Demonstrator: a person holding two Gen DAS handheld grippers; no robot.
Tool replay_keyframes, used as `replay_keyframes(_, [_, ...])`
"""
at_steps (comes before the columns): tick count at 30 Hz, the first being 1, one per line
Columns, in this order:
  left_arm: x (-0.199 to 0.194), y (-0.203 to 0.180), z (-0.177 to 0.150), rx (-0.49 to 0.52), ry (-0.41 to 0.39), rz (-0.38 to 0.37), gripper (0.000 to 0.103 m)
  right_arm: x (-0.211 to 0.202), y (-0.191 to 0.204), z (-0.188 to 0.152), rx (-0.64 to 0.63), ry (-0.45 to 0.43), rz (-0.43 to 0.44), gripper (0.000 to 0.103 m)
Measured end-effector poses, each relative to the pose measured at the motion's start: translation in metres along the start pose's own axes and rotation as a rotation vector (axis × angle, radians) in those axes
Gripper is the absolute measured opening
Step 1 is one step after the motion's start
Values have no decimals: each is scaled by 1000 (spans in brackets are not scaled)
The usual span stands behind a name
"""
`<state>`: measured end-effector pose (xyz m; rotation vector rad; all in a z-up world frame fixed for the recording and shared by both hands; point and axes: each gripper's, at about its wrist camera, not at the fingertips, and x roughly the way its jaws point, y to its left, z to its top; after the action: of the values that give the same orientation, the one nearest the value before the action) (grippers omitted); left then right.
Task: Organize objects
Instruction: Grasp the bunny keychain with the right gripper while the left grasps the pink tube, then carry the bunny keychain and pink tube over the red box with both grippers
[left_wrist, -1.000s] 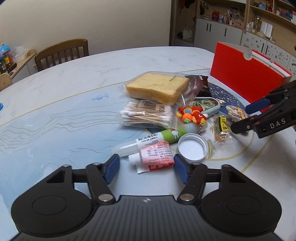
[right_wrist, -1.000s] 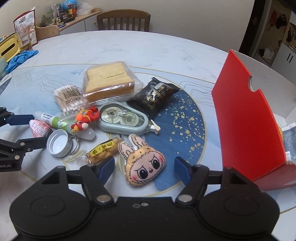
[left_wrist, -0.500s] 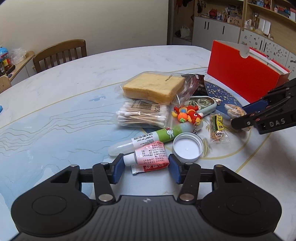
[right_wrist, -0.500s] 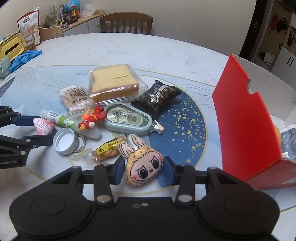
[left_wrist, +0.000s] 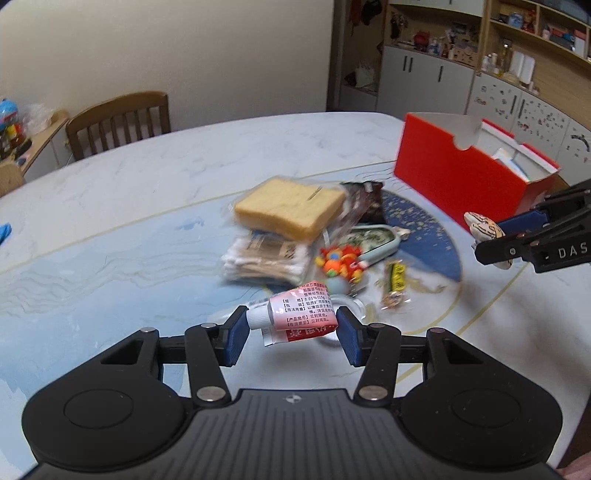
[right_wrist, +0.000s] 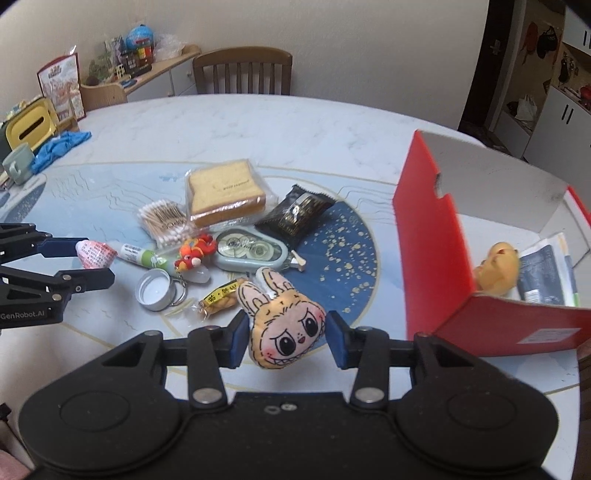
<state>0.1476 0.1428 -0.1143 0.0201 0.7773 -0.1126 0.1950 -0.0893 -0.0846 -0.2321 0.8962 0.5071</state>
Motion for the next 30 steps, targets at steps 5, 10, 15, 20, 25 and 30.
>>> replay_keyframes(5, [-13, -14, 16, -1, -12, -34, 50, -26, -13, 6, 5, -28, 4, 43])
replay_keyframes(10, [-22, -36, 38, 15, -47, -75, 50, -47, -34, 12, 35, -67, 6, 43])
replay_keyframes(15, [-25, -65, 60, 56, -79, -107, 50, -60, -55, 16, 51, -95, 0, 43])
replay_keyframes(20, [-20, -95, 80, 87, -96, -130, 50, -67, -82, 19, 73, -113, -12, 43])
replay_keyframes(25, [-9, -126, 99, 111, -105, -154, 50, -70, -111, 17, 82, -127, -31, 43])
replay_keyframes(30, [5, -158, 115, 150, -115, -159, 50, -70, -143, 15, 108, -128, -49, 43])
